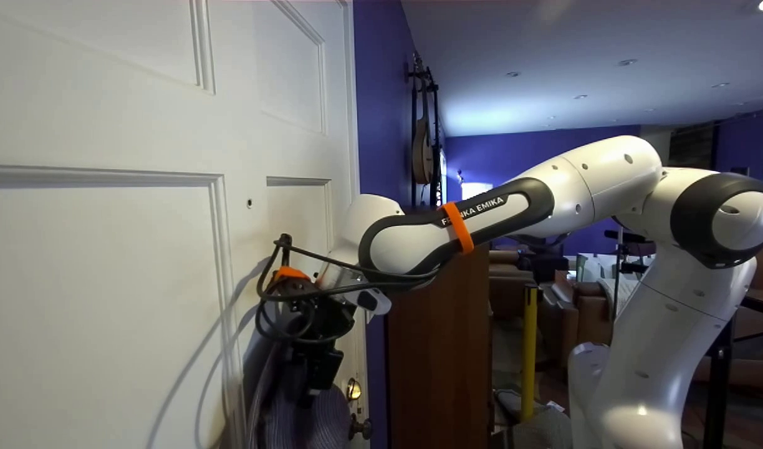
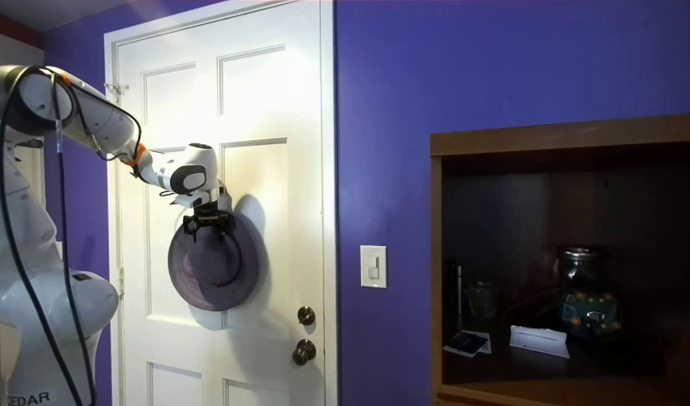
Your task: Hang the hat on the hook on the door
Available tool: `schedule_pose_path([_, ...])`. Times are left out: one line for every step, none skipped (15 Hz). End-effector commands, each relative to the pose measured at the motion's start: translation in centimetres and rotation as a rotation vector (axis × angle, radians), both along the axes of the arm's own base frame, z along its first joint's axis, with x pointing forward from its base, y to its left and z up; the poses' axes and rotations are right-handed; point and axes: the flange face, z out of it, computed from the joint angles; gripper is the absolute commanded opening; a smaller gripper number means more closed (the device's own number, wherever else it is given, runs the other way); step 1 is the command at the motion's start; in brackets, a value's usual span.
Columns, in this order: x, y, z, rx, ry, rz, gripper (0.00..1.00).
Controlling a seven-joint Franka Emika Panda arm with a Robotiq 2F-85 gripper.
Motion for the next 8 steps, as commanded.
schedule_pose_path([-0.2,0.6,1.3,0.061,-0.027,0.067,1.0])
schedule_pose_path([-0.4,0.4,1.4,0.072,-0.03,0.077,1.0])
schedule_pose_path([-0.6,0.3,1.5,0.072,-0.02,0.086,1.0])
schedule_pose_path([-0.8,0.0,1.6,0.051,-0.013,0.097,1.0])
schedule_pose_path([-1.1,-0.5,1.4,-0.006,0.004,0.103,1.0])
schedule_pose_path([-1.4,-0.6,1.5,-0.021,0.011,0.109,1.0])
schedule_pose_path([-1.6,-0.8,1.7,-0.034,0.017,0.114,1.0])
schedule_pose_path([-1.8,-0.9,1.9,-0.048,0.024,0.121,1.0])
